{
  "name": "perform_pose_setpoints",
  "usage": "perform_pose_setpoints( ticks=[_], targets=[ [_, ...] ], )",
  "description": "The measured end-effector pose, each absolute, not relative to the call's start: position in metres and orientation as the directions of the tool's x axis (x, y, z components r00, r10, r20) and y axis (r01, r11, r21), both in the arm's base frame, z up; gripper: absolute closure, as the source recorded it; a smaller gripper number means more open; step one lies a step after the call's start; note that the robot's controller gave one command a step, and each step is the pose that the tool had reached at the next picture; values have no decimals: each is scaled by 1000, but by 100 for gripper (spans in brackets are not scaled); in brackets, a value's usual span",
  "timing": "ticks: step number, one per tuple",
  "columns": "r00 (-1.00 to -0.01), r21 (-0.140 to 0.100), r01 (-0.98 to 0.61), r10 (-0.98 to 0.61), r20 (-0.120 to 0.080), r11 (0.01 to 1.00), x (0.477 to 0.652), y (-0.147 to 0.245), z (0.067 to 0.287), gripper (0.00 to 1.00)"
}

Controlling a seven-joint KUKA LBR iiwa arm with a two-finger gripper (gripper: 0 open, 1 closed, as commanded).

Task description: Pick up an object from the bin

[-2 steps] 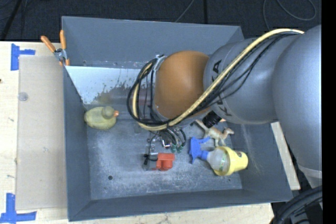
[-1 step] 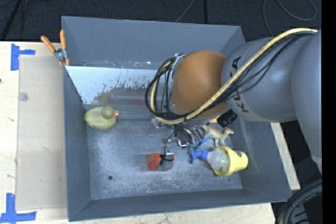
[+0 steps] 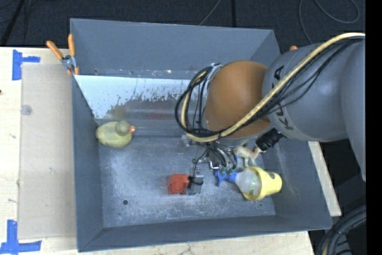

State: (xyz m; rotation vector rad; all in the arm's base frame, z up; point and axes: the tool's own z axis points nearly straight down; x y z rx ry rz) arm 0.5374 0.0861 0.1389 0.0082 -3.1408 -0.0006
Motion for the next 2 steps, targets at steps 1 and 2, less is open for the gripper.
perform_pose_setpoints(
  ticks=[1,2],
  targets=[
    [-999,-2,-32,-32,22,999,533,74,66,0],
    [-1000,1,-22,-22,2,1000,518,77,70,100]
  ],
)
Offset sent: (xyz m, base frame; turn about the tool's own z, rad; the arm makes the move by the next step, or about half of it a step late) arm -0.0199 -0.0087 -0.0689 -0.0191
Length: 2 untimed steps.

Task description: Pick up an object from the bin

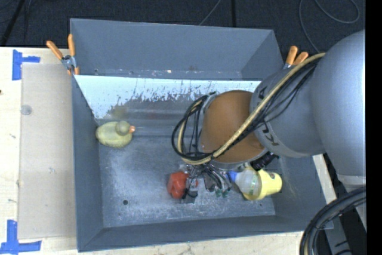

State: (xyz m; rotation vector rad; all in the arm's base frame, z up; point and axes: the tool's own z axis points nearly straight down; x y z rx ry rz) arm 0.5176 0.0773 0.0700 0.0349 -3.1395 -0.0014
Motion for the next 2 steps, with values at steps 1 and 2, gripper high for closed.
perform_pose_setpoints(
  ticks=[1,2],
  targets=[
    [-1000,1,-22,-22,2,1000,518,77,70,100],
    [-1000,0,-22,-22,9,1000,516,77,75,100]
  ],
)
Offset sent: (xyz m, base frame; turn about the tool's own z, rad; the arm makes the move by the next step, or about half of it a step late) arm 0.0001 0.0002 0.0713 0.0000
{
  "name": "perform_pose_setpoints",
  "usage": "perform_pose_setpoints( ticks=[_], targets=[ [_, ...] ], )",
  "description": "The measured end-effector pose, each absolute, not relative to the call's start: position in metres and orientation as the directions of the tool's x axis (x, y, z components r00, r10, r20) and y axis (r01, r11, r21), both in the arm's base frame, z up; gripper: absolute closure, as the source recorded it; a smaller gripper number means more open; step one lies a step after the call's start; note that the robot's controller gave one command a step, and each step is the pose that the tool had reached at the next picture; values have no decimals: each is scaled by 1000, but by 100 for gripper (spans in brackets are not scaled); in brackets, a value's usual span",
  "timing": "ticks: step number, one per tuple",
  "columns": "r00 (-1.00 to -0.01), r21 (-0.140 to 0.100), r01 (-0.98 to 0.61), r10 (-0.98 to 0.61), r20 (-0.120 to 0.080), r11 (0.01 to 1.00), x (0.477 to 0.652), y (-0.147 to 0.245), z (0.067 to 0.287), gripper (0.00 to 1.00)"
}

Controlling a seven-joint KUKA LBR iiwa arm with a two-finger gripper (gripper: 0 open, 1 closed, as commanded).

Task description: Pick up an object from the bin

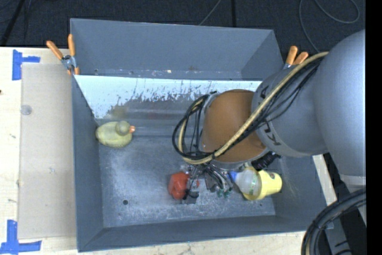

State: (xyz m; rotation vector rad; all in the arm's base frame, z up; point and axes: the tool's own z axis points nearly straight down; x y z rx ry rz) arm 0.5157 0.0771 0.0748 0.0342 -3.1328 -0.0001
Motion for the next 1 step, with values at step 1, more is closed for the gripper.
perform_pose_setpoints(
  ticks=[1],
  targets=[
    [-1000,-1,-22,-22,13,1000,514,77,96,100]
  ],
)
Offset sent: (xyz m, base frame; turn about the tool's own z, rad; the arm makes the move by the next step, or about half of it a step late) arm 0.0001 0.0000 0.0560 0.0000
